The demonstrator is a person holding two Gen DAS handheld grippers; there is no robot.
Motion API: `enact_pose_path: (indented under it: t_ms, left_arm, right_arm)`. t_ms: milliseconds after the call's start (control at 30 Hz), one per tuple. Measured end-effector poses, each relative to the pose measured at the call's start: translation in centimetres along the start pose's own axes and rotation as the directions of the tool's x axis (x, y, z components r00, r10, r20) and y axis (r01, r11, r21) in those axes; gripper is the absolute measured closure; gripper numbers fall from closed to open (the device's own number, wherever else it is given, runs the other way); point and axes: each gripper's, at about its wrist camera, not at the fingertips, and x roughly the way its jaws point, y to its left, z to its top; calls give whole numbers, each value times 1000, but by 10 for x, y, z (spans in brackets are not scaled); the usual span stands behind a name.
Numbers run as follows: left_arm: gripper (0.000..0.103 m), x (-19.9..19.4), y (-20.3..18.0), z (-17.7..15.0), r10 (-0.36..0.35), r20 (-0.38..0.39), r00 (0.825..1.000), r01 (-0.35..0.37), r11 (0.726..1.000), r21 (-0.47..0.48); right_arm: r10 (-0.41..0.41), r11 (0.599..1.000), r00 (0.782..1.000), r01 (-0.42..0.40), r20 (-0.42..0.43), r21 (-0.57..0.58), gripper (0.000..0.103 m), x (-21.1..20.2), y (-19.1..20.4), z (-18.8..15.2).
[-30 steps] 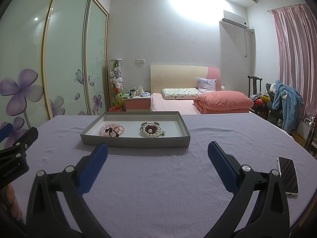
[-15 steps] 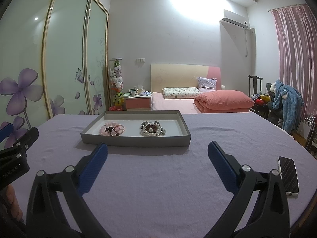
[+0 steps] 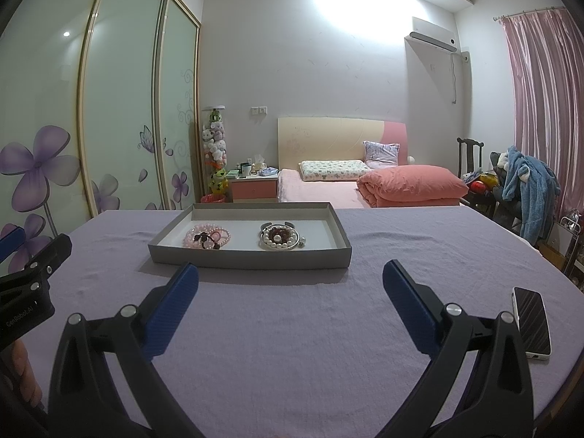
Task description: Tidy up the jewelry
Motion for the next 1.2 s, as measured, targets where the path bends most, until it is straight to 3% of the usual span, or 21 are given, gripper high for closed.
enact_pose_path:
  t_ms: [1200]
  left_arm:
    - [2, 1, -5, -6, -12, -12, 1000, 12, 1000, -8]
  right_arm:
    - [0, 1000, 1000, 0, -3, 1, 4, 0, 0, 0]
